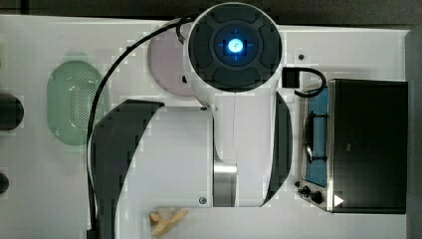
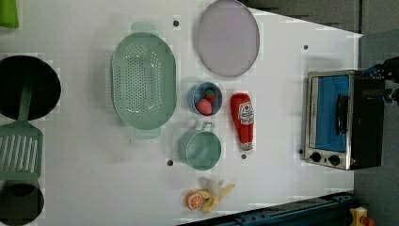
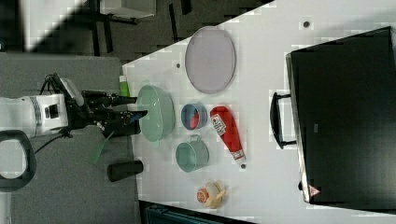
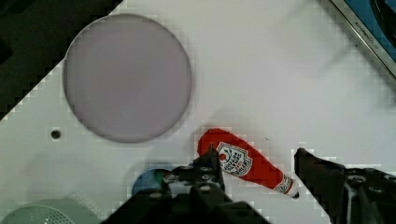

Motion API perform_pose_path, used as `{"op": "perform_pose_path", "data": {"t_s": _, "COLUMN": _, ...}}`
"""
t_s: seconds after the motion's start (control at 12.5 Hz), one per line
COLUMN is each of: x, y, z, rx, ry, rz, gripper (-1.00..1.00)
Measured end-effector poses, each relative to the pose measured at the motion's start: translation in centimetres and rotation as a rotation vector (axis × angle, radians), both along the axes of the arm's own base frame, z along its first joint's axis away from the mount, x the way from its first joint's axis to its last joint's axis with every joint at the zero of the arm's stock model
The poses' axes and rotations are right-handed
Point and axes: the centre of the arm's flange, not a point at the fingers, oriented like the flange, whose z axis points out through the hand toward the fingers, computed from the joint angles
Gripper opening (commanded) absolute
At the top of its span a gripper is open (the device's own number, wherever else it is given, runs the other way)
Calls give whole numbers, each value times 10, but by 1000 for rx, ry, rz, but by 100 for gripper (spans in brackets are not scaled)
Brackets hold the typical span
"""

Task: Pick ketchup from table and place on oven.

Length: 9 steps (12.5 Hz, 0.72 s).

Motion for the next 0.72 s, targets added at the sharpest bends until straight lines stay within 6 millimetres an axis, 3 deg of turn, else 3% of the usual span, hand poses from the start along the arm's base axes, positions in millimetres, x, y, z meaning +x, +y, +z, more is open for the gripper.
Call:
{"op": "perform_pose_path", "data": {"t_s": 0.16, "x": -66, "y": -13, "z": 1, "rx": 8, "ry": 173, "rz": -44, "gripper": 81}}
{"op": "perform_pose_path", "data": {"t_s": 0.24, "x": -96, "y": -19, "z": 13, "rx": 12, "ry": 186, "rz": -58, "gripper": 99}}
{"op": "perform_pose_path", "data": {"t_s": 0.32, "x": -112, "y": -25, "z": 35, "rx": 13, "ry": 141, "rz": -68, "gripper": 100}}
{"op": "perform_pose_path", "data": {"t_s": 0.48, "x": -124, "y": -31, "z": 78, "rx": 24, "ry": 11, "rz": -80, "gripper": 100}}
{"op": "perform_pose_path", "data": {"t_s": 0.56, "x": -125, "y": -31, "z": 89, "rx": 26, "ry": -37, "rz": -74, "gripper": 100}}
{"op": "perform_pose_path", "data": {"t_s": 0.64, "x": -122, "y": -30, "z": 92, "rx": 24, "ry": -75, "rz": -48, "gripper": 100}}
{"op": "perform_pose_path", "data": {"t_s": 0.72, "x": -117, "y": -30, "z": 80, "rx": 19, "ry": -69, "rz": -5, "gripper": 100}}
